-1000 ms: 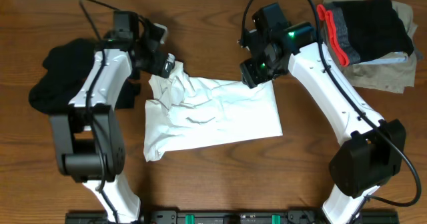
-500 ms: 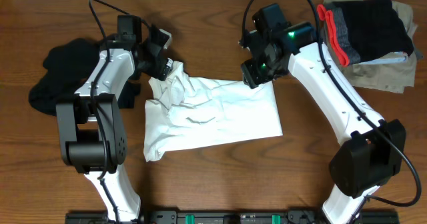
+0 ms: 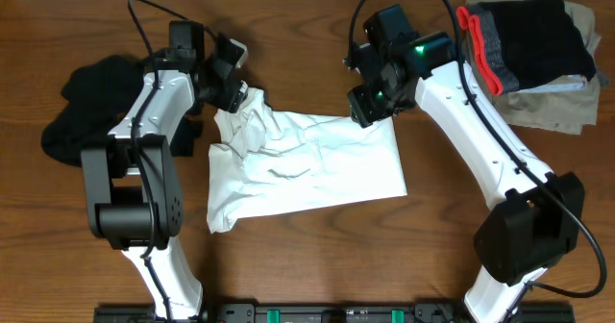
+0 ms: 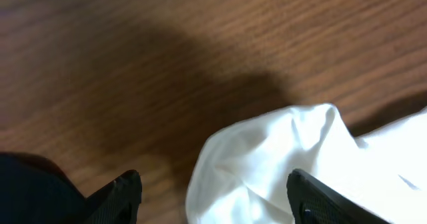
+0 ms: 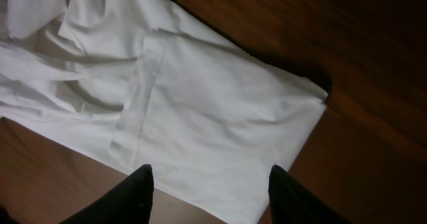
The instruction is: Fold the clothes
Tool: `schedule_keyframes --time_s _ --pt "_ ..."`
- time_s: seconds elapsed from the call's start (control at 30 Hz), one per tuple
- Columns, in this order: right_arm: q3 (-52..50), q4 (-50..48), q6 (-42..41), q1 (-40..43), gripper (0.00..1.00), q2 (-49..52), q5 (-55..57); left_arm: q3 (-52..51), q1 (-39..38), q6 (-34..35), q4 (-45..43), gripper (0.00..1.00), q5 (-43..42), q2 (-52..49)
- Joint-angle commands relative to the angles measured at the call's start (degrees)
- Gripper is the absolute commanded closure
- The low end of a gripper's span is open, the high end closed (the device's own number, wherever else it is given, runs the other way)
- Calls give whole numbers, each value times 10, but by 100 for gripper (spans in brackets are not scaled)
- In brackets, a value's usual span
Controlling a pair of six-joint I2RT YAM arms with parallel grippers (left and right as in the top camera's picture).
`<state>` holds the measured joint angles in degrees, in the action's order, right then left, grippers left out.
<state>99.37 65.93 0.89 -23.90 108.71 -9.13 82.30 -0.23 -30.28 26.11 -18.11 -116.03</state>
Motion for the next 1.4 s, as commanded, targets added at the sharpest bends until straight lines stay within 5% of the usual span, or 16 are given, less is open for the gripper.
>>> schedule_keyframes --time_s 0.0,0.13,0.5,0.73,1.37 --pt "11 0 9 0 47 -5 4 5 -1 -7 -6 35 -10 -20" --pt "11 0 9 0 47 -5 3 5 -1 -7 -7 60 -10 -21" --pt "11 0 9 0 47 -5 4 5 -1 -6 -7 61 -10 -41" --pt "11 0 9 0 47 -5 4 5 -1 -4 -7 91 -9 -41" --pt "11 5 9 2 46 -5 14 10 2 131 165 94 -3 144"
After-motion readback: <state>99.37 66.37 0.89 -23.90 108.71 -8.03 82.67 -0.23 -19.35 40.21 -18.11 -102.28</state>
